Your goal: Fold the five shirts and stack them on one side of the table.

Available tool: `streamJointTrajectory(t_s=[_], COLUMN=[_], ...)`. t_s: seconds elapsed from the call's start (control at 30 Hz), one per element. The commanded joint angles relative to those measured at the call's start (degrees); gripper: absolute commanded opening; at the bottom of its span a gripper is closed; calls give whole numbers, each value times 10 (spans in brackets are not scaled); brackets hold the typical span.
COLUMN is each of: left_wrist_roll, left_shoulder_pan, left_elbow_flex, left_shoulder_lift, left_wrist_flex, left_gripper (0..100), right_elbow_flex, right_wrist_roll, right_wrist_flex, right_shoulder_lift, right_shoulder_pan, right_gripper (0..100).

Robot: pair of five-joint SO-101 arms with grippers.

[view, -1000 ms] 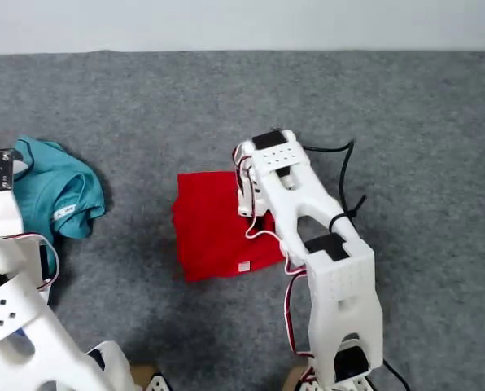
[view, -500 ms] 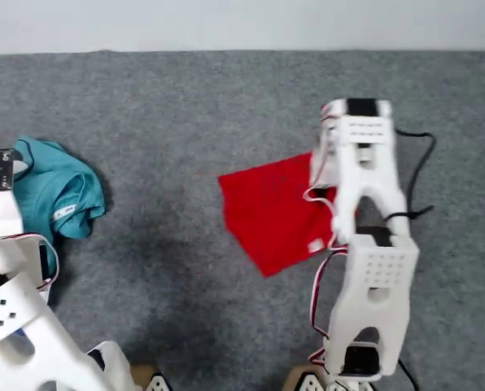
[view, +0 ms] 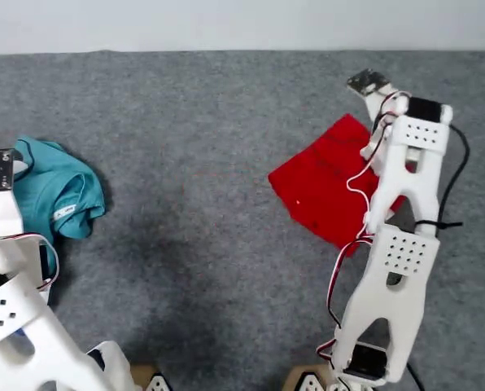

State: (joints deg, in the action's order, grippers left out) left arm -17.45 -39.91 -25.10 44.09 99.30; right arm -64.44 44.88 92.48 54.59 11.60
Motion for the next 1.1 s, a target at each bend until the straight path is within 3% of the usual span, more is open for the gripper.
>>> streamJointTrajectory(t_s=[0.0,0.17,0.4,0.57,0.8,0.97,1.07], left_wrist_roll=[-9,-9,-9,-10,-49,-49,-49], left_shoulder_pan=[4,4,4,4,3,4,4], left_elbow_flex=[1,1,1,1,1,1,1], left_shoulder_lift=[6,6,6,6,6,6,6], left_wrist_flex=[-10,-10,-10,-10,-10,-10,-11], left_gripper=[6,6,6,6,6,6,6], right_elbow_flex=[-98,-163,-156,-71,7,6,7], right_wrist_roll=[-52,-202,-542,-664,-759,-782,-786], right_wrist_flex=[45,106,105,106,102,100,86], right_shoulder_lift=[-11,-12,-8,-23,-34,-26,-7], right_shoulder_pan=[11,-3,-33,-78,-96,-99,-100], right_gripper=[251,285,285,288,300,445,458])
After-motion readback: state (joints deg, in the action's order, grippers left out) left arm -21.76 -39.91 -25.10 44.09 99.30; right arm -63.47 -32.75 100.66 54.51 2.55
